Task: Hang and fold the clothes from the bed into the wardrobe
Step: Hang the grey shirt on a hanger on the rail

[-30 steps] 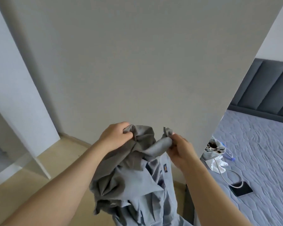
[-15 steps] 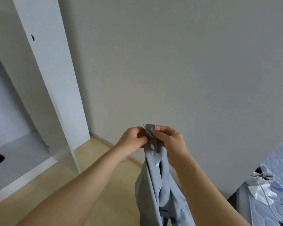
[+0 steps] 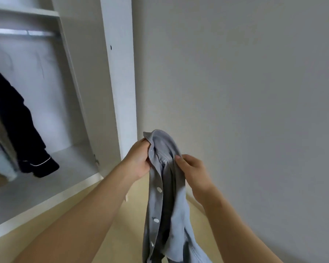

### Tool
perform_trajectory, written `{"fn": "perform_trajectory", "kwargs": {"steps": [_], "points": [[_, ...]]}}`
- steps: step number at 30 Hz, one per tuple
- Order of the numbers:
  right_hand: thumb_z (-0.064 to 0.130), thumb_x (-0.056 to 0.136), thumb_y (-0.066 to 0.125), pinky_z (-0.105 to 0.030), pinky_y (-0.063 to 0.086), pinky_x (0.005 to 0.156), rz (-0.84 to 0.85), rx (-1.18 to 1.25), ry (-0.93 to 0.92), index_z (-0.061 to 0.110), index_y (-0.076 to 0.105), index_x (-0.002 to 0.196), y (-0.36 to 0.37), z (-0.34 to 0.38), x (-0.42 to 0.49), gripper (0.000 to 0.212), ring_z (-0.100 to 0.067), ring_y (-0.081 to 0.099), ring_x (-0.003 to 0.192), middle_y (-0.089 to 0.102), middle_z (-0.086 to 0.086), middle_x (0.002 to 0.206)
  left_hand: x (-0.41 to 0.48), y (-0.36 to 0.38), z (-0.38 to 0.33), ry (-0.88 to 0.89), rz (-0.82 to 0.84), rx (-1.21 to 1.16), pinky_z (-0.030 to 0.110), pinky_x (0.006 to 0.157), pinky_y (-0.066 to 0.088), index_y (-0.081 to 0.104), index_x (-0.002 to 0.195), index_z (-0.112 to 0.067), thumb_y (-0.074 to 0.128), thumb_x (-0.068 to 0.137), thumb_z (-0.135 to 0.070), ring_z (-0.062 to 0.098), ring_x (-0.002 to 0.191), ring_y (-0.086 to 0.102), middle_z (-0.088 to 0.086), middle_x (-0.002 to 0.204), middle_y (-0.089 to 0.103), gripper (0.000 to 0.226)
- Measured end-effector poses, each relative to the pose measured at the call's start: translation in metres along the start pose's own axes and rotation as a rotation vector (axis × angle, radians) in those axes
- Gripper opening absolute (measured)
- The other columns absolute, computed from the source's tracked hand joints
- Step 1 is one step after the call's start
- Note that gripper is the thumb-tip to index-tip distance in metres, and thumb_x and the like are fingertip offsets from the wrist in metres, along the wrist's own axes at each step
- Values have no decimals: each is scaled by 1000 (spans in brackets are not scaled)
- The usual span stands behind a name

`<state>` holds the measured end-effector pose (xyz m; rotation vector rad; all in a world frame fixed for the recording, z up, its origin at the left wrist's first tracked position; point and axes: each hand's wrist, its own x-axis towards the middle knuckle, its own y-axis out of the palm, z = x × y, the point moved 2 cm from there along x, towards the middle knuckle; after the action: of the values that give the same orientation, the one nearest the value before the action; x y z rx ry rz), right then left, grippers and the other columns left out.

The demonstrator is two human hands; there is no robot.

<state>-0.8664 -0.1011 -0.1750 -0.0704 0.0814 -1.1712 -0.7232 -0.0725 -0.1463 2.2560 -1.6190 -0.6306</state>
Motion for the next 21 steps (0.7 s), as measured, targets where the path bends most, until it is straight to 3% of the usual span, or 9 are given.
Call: {"fn": "perform_trajectory", "kwargs": {"steps": [2,5,7,9,11,13,15,18,21], "points": [[21,95,51,-30,33,66,-26,25,-12,-6,56,80,21,4,9,31,-19,42,71,47,-8,74,-2,-23,-11,61,-72,50,20,56,50,57,76,-13,46,96,-15,11,63,59,0,65,62,23],[22,97,49,-31,35,65,-9,99,23,3,55,78,55,7,22,27,-20,42,71,47,-10,75,-9,-54,-31,103,-136,156,21,68,48,59,81,-11,46,95,-17,19,75,58,3,75,65,20],[24,97,48,-29,39,64,49,109,50,9,54,71,78,8,31,30,-19,46,70,53,-8,73,-17,-71,-46,101,-132,212,26,73,48,61,81,-17,48,92,-30,20,78,60,5,81,64,21],[25,96,49,-27,46,64,127,94,56,12,59,70,101,11,39,31,-15,55,68,61,-2,70,-25,-88,-62,199,-137,342,18,63,48,59,72,-28,49,90,-39,13,69,59,-7,72,62,24],[26,97,48,-29,50,70,195,71,50,12,63,74,123,17,47,31,-15,61,70,67,-1,73,-35,-106,-75,278,-133,498,15,69,45,57,89,-37,56,83,-48,6,78,56,-14,85,58,12],[27,97,47,-38,51,79,239,78,50,5,63,80,144,24,56,32,-22,62,77,67,-10,80,-42,-130,-84,253,-106,585,24,85,43,42,119,-42,64,69,-62,11,97,56,-5,110,56,57],[27,97,47,-46,50,87,252,92,60,-6,61,91,163,30,66,36,-28,58,80,64,-24,87,-48,-153,-91,215,-76,613,33,95,42,29,132,-44,63,54,-67,21,116,51,7,132,47,88],[24,97,46,-43,49,85,308,114,49,-15,57,99,193,36,80,40,-27,55,80,60,-35,100,-52,-175,-99,205,-76,662,18,88,47,19,140,-40,78,66,-45,6,114,53,-7,133,44,94],[24,97,47,-42,50,85,400,132,46,-9,61,98,227,40,94,35,-26,58,81,64,-28,94,-40,-199,-109,280,-408,737,20,81,50,46,127,-24,68,83,-16,8,102,60,-5,113,61,49]]}}
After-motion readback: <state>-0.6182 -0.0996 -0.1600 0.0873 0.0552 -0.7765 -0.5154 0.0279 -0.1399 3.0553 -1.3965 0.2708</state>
